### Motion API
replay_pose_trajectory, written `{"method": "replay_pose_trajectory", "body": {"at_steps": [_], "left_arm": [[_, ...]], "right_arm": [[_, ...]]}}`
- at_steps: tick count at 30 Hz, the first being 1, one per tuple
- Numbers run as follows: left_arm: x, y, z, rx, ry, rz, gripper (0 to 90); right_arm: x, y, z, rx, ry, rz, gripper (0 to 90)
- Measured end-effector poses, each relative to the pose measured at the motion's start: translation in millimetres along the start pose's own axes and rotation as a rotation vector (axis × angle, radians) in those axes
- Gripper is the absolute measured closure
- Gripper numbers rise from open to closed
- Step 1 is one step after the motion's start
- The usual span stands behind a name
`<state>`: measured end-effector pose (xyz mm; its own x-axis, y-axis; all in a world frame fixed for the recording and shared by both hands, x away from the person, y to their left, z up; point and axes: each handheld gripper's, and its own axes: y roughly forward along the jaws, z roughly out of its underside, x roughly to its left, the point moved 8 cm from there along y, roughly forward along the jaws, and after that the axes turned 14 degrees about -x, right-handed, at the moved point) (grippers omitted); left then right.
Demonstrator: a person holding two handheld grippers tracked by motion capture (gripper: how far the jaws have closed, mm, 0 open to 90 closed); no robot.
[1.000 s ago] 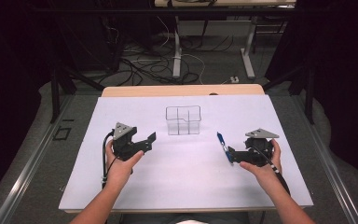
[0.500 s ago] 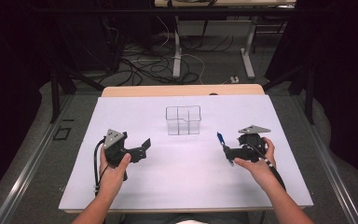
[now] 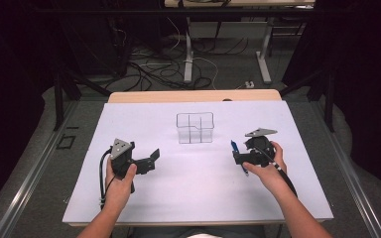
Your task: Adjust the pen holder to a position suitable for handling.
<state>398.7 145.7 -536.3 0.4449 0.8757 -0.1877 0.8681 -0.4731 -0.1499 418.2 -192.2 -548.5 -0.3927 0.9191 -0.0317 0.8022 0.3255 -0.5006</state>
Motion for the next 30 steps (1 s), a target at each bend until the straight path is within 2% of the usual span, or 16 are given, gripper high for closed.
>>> {"method": "replay_pose_trajectory", "body": {"at_steps": [2, 7, 12, 19, 26, 30], "left_arm": [[-0.4, 0.1, 0.0, -0.001, 0.003, 0.000, 0.4], [-0.2, 0.0, 0.7, 0.004, 0.002, 0.001, 0.4], [1.1, -0.1, 1.1, 0.007, 0.003, -0.001, 0.5], [1.9, 0.3, 1.8, 0.009, -0.007, -0.005, 0.5], [2.7, 0.5, 3.3, 0.018, -0.008, -0.003, 0.6], [2.8, 0.8, 3.9, 0.021, -0.009, -0.001, 0.6]], "right_arm": [[0.9, 2.1, -0.7, 0.015, 0.013, 0.000, 19.6], [1.5, 8.5, -3.2, 0.033, 0.001, -0.005, 26.5], [3.1, 12.0, -2.5, 0.076, 0.021, -0.021, 30.2], [0.0, 15.6, -0.5, 0.145, 0.016, -0.029, 37.3], [-0.4, 21.5, 3.8, 0.254, 0.051, -0.058, 44.6], [-0.1, 23.7, 7.4, 0.332, 0.060, -0.056, 48.0]]}}
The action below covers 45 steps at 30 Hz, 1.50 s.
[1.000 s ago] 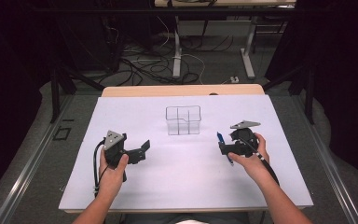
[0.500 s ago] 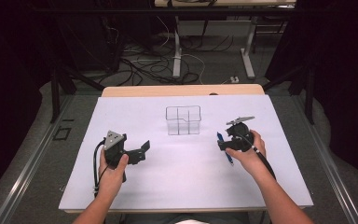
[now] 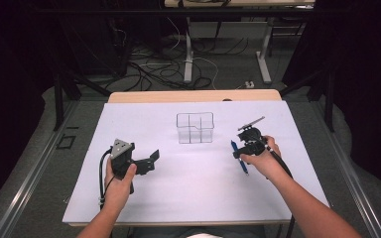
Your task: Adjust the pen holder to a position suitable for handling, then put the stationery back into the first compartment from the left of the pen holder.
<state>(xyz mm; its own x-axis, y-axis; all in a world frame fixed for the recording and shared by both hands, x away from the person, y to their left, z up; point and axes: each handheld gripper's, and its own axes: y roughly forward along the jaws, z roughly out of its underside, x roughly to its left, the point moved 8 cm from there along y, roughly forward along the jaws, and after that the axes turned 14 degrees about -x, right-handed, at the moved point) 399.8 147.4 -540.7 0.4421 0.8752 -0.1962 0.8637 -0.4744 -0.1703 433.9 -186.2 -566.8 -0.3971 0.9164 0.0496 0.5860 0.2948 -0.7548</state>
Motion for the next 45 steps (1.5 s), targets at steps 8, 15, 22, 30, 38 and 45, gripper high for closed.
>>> {"method": "replay_pose_trajectory", "body": {"at_steps": [8, 15, 22, 30, 38, 45], "left_arm": [[-0.2, 0.0, 0.6, 0.006, -0.004, 0.004, 0.7], [0.9, 0.1, 0.7, 0.007, -0.005, 0.002, 0.8], [2.5, -0.5, 0.6, 0.008, -0.002, 0.000, 0.8], [3.0, 0.0, 1.1, 0.004, -0.005, -0.005, 0.8], [4.0, -0.1, 2.0, 0.008, -0.002, -0.007, 0.8], [3.9, 0.0, 3.0, 0.014, -0.001, -0.006, 0.8]], "right_arm": [[-1.5, 8.7, 5.4, 0.105, 0.013, 0.010, 53.8], [-0.4, 14.1, 9.6, 0.124, 0.039, 0.008, 58.4], [-3.3, 18.6, 12.6, 0.098, 0.083, 0.000, 62.6], [-8.1, 15.7, 17.3, 0.178, 0.107, 0.000, 63.9], [-9.9, 21.4, 20.1, 0.186, 0.138, 0.001, 67.2], [-8.1, 25.3, 23.5, 0.198, 0.145, -0.011, 69.7]]}}
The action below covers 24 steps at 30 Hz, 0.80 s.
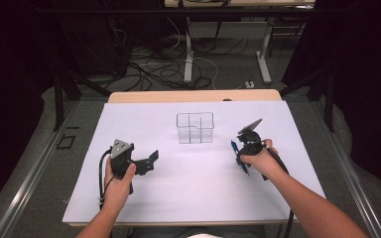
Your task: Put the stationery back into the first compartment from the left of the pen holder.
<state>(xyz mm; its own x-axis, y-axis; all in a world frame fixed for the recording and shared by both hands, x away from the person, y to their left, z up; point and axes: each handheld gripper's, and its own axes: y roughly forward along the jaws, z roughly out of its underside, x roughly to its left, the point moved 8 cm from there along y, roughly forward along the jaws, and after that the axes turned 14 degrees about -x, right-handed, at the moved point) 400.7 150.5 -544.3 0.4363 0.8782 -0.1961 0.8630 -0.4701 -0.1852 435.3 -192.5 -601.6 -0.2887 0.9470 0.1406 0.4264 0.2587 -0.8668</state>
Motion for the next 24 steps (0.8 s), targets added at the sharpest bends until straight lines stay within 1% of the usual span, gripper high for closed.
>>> {"method": "replay_pose_trajectory", "body": {"at_steps": [4, 6, 8, 9, 10, 13, 14, 18, 20, 22, 24], "left_arm": [[-0.2, -0.2, 0.2, 0.001, 0.001, 0.000, 0.9], [-0.6, -0.2, 0.5, 0.002, 0.001, 0.000, 0.9], [-0.8, -0.3, 0.6, 0.003, 0.002, -0.001, 1.0], [-1.0, -0.2, 0.6, 0.004, 0.002, 0.000, 0.9], [-1.1, -0.1, 0.6, 0.003, 0.002, 0.000, 0.9], [-1.1, 0.0, 0.9, 0.005, 0.001, 0.000, 1.0], [-1.0, 0.0, 1.1, 0.006, 0.002, 0.000, 1.0], [-1.2, 0.2, 1.4, 0.006, 0.002, 0.002, 1.0], [-1.4, 0.2, 1.6, 0.008, 0.002, 0.002, 1.0], [-1.5, 0.2, 1.6, 0.008, 0.001, 0.003, 0.9], [-1.3, 0.3, 1.3, 0.006, 0.002, 0.002, 1.0]], "right_arm": [[-0.5, 1.5, 1.3, 0.010, 0.002, 0.005, 70.7], [0.1, 1.6, 1.9, 0.014, 0.019, 0.007, 71.7], [0.0, 2.8, 1.2, 0.002, 0.025, 0.002, 73.1], [-2.3, 0.1, 2.2, 0.040, 0.005, 0.017, 73.9], [-3.0, -0.7, 2.5, 0.054, 0.009, 0.024, 74.5], [-2.4, 3.0, 0.8, 0.014, 0.032, 0.007, 76.4], [-2.4, 2.0, 1.1, 0.029, 0.042, 0.014, 76.8], [-3.3, 2.6, 0.9, 0.028, 0.048, 0.010, 78.7], [-3.5, 2.2, 1.1, 0.035, 0.054, 0.014, 78.9], [-2.5, 2.1, 1.3, 0.038, 0.072, 0.021, 79.0], [-3.2, 2.3, 1.1, 0.037, 0.065, 0.020, 79.1]]}}
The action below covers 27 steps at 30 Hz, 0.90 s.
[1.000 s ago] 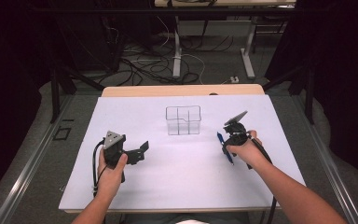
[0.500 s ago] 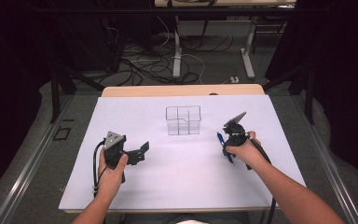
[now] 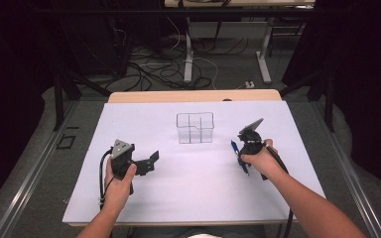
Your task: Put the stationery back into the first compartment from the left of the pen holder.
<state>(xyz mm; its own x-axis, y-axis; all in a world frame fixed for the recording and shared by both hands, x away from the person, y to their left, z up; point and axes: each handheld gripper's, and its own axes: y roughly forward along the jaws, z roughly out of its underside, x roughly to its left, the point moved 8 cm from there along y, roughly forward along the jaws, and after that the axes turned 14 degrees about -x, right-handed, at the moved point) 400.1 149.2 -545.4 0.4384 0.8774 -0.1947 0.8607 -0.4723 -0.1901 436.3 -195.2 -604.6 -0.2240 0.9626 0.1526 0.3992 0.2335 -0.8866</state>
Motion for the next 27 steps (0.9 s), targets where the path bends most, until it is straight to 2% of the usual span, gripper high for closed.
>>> {"method": "replay_pose_trajectory", "body": {"at_steps": [10, 13, 16, 19, 21, 23, 24, 27], "left_arm": [[-0.4, -0.1, 0.2, 0.002, -0.002, 0.000, 1.0], [-0.6, -0.1, 0.1, 0.001, -0.003, 0.000, 0.9], [-0.5, -0.2, 0.3, 0.002, -0.002, 0.000, 1.0], [-0.5, -0.1, 0.3, 0.001, -0.003, 0.000, 1.0], [-0.9, -0.1, 0.2, 0.001, -0.004, 0.001, 0.9], [-1.2, 0.0, 0.2, 0.000, -0.004, 0.002, 0.9], [-1.2, 0.0, 0.2, 0.001, -0.005, 0.002, 1.0], [-1.2, -0.1, 0.2, 0.001, -0.005, 0.001, 1.0]], "right_arm": [[0.1, -0.1, -0.1, -0.001, 0.008, -0.003, 79.3], [1.1, 1.1, -0.5, -0.026, 0.019, -0.015, 79.3], [-0.7, -2.4, 0.9, 0.015, 0.005, 0.007, 79.4], [0.4, 0.0, -0.9, -0.029, 0.021, -0.015, 79.4], [-1.1, -1.4, -1.0, -0.027, 0.011, -0.018, 79.4], [-1.0, -3.1, -1.9, -0.026, 0.021, -0.022, 79.4], [-0.4, -3.5, -2.2, -0.029, 0.037, -0.021, 79.4], [-0.7, -4.4, -4.8, -0.057, 0.037, -0.038, 79.4]]}}
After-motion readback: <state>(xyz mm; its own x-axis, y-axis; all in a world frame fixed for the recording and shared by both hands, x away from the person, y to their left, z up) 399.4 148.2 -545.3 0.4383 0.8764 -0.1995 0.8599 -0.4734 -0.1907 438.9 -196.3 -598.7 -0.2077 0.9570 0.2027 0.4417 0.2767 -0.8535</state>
